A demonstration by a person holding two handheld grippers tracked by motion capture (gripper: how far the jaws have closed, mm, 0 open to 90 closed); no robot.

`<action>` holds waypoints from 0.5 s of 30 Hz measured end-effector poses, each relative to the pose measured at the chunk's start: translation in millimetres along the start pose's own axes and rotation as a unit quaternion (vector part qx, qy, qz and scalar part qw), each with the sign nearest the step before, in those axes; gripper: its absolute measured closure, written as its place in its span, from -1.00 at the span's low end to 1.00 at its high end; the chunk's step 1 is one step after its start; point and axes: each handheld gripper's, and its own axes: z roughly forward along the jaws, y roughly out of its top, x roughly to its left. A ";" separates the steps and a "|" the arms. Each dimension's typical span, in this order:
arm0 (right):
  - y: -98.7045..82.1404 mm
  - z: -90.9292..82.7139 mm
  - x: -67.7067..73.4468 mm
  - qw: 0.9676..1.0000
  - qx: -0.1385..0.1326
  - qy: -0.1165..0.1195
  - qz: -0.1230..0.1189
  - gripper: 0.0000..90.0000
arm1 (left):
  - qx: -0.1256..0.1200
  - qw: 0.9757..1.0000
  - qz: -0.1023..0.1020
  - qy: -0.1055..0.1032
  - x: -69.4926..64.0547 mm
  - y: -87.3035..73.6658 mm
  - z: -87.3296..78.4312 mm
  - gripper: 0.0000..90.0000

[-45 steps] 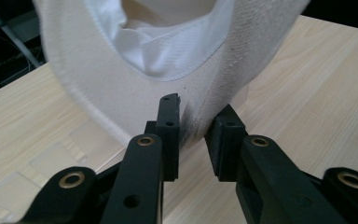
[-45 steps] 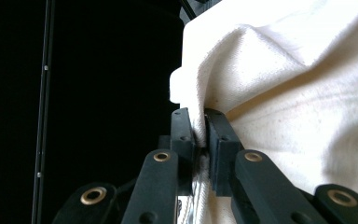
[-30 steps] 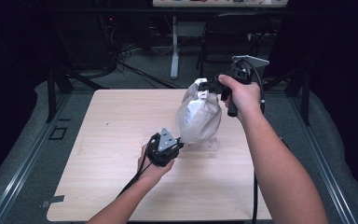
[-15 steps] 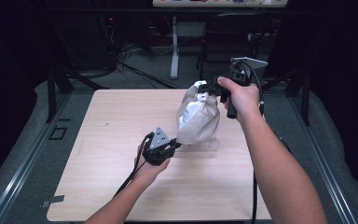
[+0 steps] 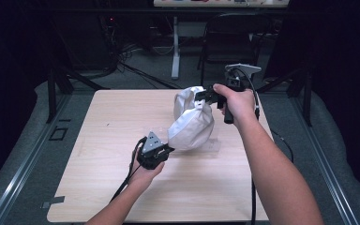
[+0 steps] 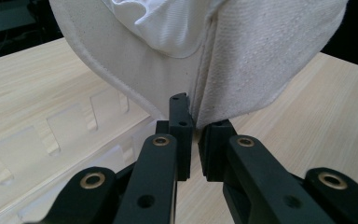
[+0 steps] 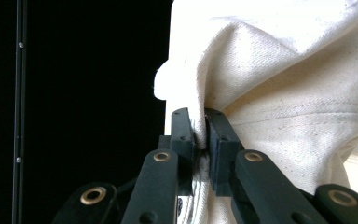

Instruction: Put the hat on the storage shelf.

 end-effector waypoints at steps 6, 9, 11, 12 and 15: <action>0.4 -3.2 0.8 1.000 -0.004 -0.005 -0.002 0.84 | 0.002 1.000 0.025 -0.012 -2.1 3.4 5.2 0.91; 1.5 -7.3 -1.3 1.000 -0.008 -0.007 0.000 0.84 | 0.002 0.999 0.036 -0.018 -0.7 3.4 4.4 0.91; 1.5 -7.5 -1.8 1.000 -0.009 -0.007 0.002 0.84 | 0.004 0.999 0.040 -0.021 1.4 3.3 4.0 0.91; 1.3 -6.4 -3.6 1.000 -0.005 -0.004 0.002 0.84 | 0.005 0.999 0.037 -0.027 5.8 3.3 2.5 0.91; 0.7 -4.9 -4.0 1.000 -0.002 -0.003 0.003 0.84 | 0.007 0.999 0.036 -0.033 10.2 2.9 0.4 0.91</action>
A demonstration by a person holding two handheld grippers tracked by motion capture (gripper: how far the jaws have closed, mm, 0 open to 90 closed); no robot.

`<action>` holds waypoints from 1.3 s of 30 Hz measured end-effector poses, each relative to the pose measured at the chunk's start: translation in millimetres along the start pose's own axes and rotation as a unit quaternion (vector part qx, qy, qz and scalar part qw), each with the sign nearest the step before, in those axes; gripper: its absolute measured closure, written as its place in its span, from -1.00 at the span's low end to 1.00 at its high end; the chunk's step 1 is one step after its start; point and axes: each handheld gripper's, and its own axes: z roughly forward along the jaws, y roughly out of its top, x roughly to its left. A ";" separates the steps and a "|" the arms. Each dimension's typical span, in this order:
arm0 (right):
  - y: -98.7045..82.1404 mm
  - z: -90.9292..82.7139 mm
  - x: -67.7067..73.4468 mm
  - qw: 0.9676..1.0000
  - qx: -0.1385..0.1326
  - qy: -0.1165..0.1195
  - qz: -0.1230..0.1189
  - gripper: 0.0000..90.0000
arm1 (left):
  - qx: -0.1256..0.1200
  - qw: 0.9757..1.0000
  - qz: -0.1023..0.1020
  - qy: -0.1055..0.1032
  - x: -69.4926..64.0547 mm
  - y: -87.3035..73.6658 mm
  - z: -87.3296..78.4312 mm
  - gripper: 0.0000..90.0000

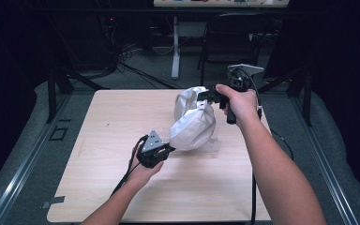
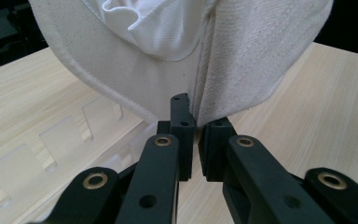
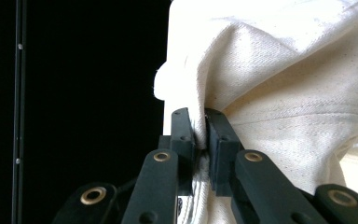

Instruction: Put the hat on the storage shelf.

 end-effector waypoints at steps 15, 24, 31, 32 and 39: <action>-1.8 5.2 0.1 1.000 0.009 0.003 -0.005 0.84 | 0.003 1.000 -0.005 -0.007 2.6 -4.1 -1.5 0.91; -3.4 4.0 12.0 1.000 0.012 0.008 -0.015 0.85 | -0.007 1.000 0.012 -0.016 6.0 1.9 -2.9 0.91; -4.2 3.6 22.5 1.000 0.014 0.004 -0.028 0.84 | -0.001 0.999 -0.014 -0.049 16.7 0.0 -0.7 0.91; -4.5 8.8 21.0 1.000 0.014 -0.002 -0.027 0.85 | -0.001 0.999 -0.021 -0.039 17.5 -2.9 -0.5 0.91; -4.4 22.9 13.1 1.000 0.019 -0.009 -0.021 0.85 | -0.006 0.999 -0.049 -0.008 7.6 -16.9 3.2 0.91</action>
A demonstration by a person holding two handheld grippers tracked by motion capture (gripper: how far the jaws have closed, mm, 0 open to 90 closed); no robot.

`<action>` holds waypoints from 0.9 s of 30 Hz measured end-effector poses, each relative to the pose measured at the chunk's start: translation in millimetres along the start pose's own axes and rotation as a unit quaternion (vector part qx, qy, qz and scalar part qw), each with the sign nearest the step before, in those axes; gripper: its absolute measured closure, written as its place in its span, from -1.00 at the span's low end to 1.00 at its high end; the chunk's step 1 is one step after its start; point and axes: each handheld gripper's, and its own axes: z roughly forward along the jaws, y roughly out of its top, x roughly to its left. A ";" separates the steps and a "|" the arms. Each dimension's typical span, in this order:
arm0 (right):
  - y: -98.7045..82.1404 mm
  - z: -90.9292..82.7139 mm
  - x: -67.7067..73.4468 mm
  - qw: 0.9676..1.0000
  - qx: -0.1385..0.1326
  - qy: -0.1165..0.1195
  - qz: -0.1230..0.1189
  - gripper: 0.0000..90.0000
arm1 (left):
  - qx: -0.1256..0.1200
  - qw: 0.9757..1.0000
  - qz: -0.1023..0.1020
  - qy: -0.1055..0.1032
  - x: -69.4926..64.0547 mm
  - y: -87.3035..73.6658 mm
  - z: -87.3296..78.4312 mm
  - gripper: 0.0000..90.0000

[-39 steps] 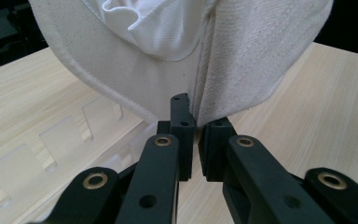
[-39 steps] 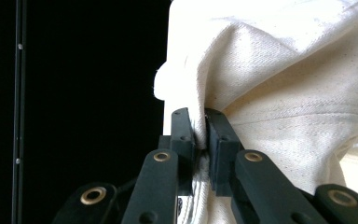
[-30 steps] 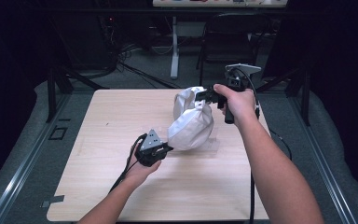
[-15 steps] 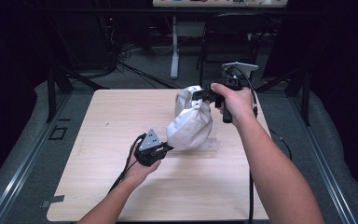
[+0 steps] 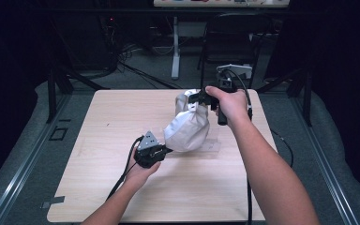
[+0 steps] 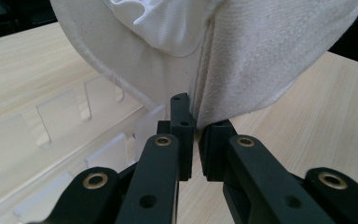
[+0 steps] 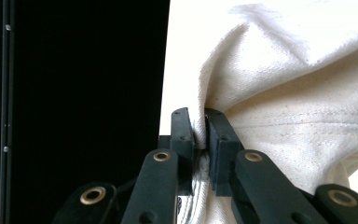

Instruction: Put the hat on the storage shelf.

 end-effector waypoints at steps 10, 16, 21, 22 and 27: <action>-3.8 16.9 -11.3 1.000 0.015 -0.023 -0.006 0.82 | 0.014 1.000 -0.017 0.023 -4.5 -14.7 5.6 0.90; -3.6 9.6 -11.9 1.000 0.004 -0.017 -0.006 0.67 | 0.021 0.999 -0.015 0.031 -6.8 -13.9 3.2 0.81; -5.9 -3.0 -12.1 0.999 -0.012 -0.027 -0.020 0.58 | 0.036 0.998 -0.015 0.039 -10.8 -14.2 -8.6 0.57; -6.8 -6.6 -12.2 0.999 -0.016 -0.025 -0.020 0.58 | 0.036 0.998 -0.018 0.043 -11.0 -14.6 -11.9 0.55; -14.9 -27.7 -14.9 0.999 -0.018 -0.027 -0.034 0.53 | 0.047 0.997 -0.017 0.055 -9.0 -21.3 -34.3 0.42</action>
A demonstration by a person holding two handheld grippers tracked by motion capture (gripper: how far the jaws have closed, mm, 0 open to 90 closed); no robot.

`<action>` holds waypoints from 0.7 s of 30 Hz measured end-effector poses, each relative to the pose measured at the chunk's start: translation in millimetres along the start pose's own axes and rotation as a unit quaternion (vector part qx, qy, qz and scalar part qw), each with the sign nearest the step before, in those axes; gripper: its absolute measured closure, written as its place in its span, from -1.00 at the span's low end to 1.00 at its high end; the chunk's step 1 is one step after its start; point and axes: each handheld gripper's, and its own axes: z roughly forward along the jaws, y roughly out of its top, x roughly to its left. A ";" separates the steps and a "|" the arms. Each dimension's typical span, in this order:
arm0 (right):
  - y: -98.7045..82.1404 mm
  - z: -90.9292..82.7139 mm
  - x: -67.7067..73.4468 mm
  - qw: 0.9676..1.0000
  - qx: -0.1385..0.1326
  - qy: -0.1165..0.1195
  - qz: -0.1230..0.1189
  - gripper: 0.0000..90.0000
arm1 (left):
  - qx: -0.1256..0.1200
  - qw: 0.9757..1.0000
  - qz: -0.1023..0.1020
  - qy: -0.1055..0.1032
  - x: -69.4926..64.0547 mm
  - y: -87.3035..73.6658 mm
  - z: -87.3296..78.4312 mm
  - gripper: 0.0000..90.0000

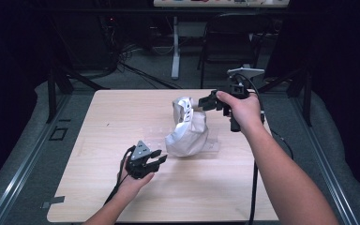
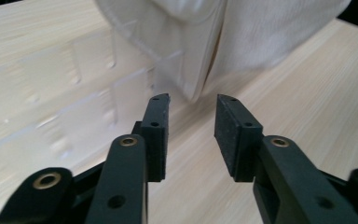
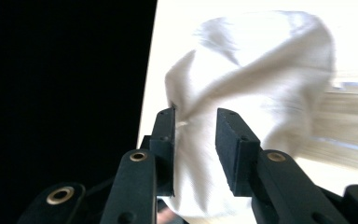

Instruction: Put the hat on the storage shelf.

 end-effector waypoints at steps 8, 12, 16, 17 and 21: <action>-18.8 -22.3 -15.1 0.998 0.001 -0.052 -0.026 0.47 | 0.035 0.998 -0.039 0.035 23.9 -26.7 -34.4 0.31; -30.9 -22.6 -31.6 0.997 0.005 -0.073 -0.036 0.44 | 0.067 0.994 -0.061 0.054 43.7 -48.9 -40.8 0.30; -45.3 -17.5 -50.4 0.995 0.008 -0.088 -0.046 0.40 | 0.071 0.992 -0.089 0.055 57.7 -61.0 -49.6 0.28; -49.7 -15.5 -55.3 0.994 0.010 -0.095 -0.053 0.37 | 0.071 0.992 -0.089 0.055 57.7 -61.0 -49.6 0.26; -69.2 -3.7 -79.7 0.989 0.015 -0.122 -0.080 0.28 | 0.066 0.991 -0.094 0.074 67.2 -68.2 -59.8 0.22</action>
